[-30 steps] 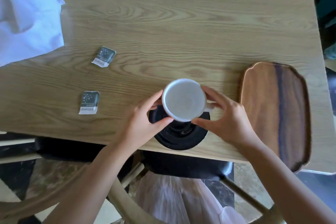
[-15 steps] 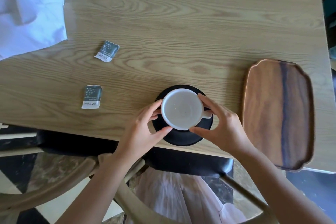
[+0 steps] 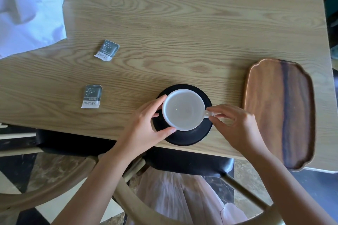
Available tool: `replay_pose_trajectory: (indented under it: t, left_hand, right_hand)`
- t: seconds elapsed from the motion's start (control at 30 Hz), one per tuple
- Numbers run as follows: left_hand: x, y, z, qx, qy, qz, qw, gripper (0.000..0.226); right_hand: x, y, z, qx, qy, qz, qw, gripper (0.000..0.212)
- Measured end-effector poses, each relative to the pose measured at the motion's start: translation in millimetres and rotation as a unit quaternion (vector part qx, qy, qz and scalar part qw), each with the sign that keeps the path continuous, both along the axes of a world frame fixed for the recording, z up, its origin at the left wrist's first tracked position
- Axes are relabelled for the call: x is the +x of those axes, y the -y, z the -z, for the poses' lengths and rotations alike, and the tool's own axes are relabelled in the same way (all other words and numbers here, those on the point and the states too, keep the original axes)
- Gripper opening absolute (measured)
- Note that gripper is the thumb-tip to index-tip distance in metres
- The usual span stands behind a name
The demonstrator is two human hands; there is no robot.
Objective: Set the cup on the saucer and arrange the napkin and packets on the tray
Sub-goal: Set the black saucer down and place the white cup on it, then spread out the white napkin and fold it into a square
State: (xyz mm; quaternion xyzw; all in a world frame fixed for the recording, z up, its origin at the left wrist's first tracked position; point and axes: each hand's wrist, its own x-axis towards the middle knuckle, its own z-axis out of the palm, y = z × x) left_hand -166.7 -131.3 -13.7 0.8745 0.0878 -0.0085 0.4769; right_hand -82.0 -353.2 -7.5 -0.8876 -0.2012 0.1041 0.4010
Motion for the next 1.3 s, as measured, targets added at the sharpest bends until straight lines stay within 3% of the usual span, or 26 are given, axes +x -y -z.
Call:
replay_pose_trajectory:
  t: [0.63,0.77,1.0,1.3]
  left_hand:
    - [-4.9,-1.9,-0.1,0.020,-0.018,0.027,0.999,0.080]
    - [-4.6,-6.6,-24.9,0.127,-0.062,0.032,0.989,0.075]
    - [-10.1,-29.5,-107.4,0.312,0.051,-0.016,0.949,0.018]
    - [-69.9,-120.3,-205.4,0.454,0.069,-0.057,0.886,0.031]
  right_hand:
    - [0.8,-0.4,-7.5,-0.007,-0.034,-0.017,0.999,0.020]
    - [4.5,-5.8,-34.8,-0.067,-0.015,-0.005,0.998,0.025]
    - [-4.9,-74.8,-113.5,-0.189,0.092,-0.103,0.972,0.022]
    - [-60.3,-207.1,-217.2,-0.194,0.251,-0.182,0.931,0.024]
